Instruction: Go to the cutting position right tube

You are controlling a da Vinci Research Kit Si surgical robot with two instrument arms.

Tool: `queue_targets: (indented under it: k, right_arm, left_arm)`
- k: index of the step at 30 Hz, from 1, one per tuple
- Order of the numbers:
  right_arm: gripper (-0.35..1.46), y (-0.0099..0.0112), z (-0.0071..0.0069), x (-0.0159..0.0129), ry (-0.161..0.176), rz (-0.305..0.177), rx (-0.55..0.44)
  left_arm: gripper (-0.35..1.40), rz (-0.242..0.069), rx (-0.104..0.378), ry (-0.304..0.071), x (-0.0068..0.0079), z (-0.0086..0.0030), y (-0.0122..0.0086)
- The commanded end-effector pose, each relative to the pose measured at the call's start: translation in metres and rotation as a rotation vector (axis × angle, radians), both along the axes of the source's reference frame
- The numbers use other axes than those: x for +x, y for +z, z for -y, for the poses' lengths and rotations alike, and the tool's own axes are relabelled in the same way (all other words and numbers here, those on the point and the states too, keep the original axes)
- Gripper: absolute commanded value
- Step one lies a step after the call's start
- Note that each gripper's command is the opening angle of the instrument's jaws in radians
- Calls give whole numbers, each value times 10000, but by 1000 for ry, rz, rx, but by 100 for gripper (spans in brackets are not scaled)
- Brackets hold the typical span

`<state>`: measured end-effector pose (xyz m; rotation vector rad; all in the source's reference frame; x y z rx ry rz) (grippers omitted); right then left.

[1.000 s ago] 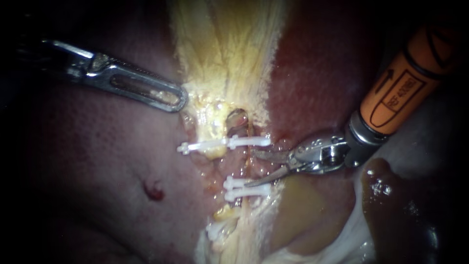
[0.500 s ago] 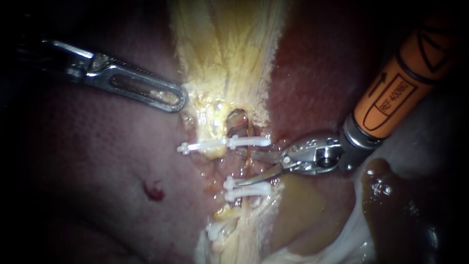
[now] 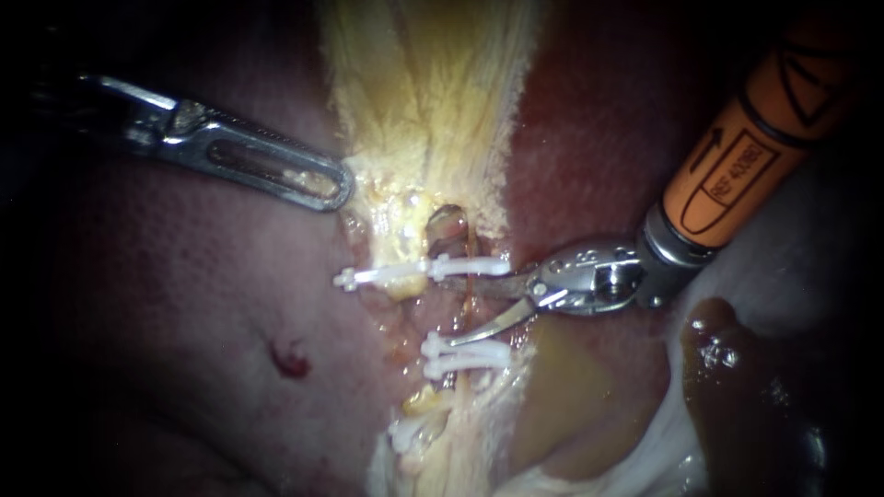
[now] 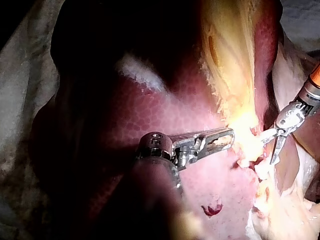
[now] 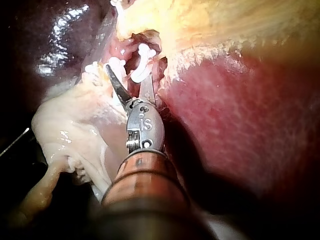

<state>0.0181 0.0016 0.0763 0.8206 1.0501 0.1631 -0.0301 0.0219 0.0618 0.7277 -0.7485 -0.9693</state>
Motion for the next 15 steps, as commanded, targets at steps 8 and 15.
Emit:
queue_targets:
  k: [8,15]
  right_arm:
    - [138,-7,6,8,-43,-51,-36]
    - [133,-9,7,20,-40,-78,-56]
  left_arm:
    - [-35,0,0,0,1,1,-1]
    - [-35,0,0,1,1,1,0]
